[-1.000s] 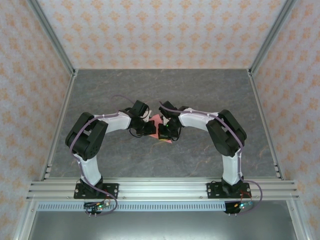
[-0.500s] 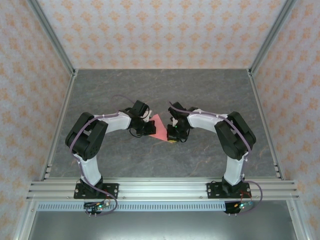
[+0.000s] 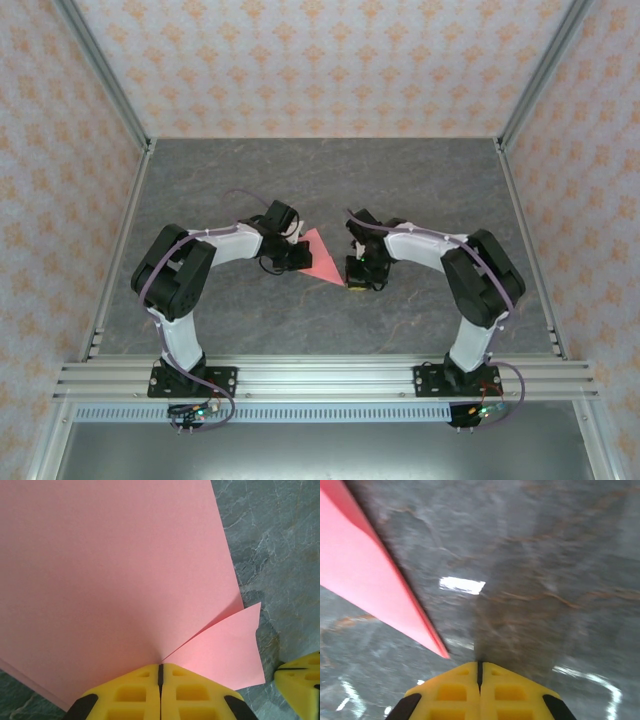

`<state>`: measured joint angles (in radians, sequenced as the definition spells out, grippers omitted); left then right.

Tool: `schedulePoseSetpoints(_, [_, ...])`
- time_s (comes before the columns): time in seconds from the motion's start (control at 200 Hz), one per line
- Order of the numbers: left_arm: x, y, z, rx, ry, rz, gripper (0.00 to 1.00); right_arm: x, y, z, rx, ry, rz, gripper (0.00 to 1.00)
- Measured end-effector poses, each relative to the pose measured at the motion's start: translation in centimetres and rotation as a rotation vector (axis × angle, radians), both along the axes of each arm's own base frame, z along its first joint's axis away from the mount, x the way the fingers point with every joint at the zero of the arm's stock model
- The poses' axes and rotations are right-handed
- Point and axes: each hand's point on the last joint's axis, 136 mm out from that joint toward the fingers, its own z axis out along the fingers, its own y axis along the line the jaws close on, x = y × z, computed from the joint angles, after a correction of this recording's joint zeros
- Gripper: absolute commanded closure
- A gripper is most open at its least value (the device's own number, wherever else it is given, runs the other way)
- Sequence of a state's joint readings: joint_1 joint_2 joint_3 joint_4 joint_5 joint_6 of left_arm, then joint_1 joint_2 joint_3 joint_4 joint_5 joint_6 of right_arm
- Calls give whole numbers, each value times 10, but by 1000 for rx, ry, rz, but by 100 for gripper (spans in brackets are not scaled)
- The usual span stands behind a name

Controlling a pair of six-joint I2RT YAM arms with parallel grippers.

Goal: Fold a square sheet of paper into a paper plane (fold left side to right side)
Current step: Third fold the triangle at the center of the table, then fourth fold the wing at the center of the table.

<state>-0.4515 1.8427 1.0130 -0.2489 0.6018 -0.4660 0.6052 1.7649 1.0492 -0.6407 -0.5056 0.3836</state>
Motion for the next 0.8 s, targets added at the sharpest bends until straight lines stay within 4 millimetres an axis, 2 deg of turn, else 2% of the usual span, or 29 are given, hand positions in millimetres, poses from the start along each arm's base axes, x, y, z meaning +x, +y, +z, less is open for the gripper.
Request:
schedulePoseSetpoints(0.12, [1, 0, 4, -1, -7, 0, 74, 9, -6, 19, -2, -90, 16, 78])
schedulePoseSetpoints(0.205, [1, 4, 15, -2, -16, 11, 65, 19, -6, 37, 11, -184, 47, 68])
schedulePoseSetpoints(0.34, [16, 15, 56, -44, -98, 59, 55, 40, 5, 51, 55, -302, 84, 53])
schedulePoseSetpoints(0.43, [28, 33, 85, -75, -162, 124, 50, 54, 16, 55, 94, -367, 101, 45])
schedulePoseSetpoints(0.49, [31, 45, 94, -87, -180, 166, 48, 63, 24, 55, 121, -404, 112, 42])
schedulePoseSetpoints(0.59, [29, 53, 87, -107, -147, 210, 48, 73, 34, 44, 147, -420, 132, 42])
schedulePoseSetpoints(0.721, [14, 49, 54, -122, -33, 231, 47, 75, 37, 22, 135, -393, 149, 44])
schedulePoseSetpoints(0.801, [8, 49, 38, -120, 24, 243, 47, 74, 40, 18, 147, -385, 164, 46])
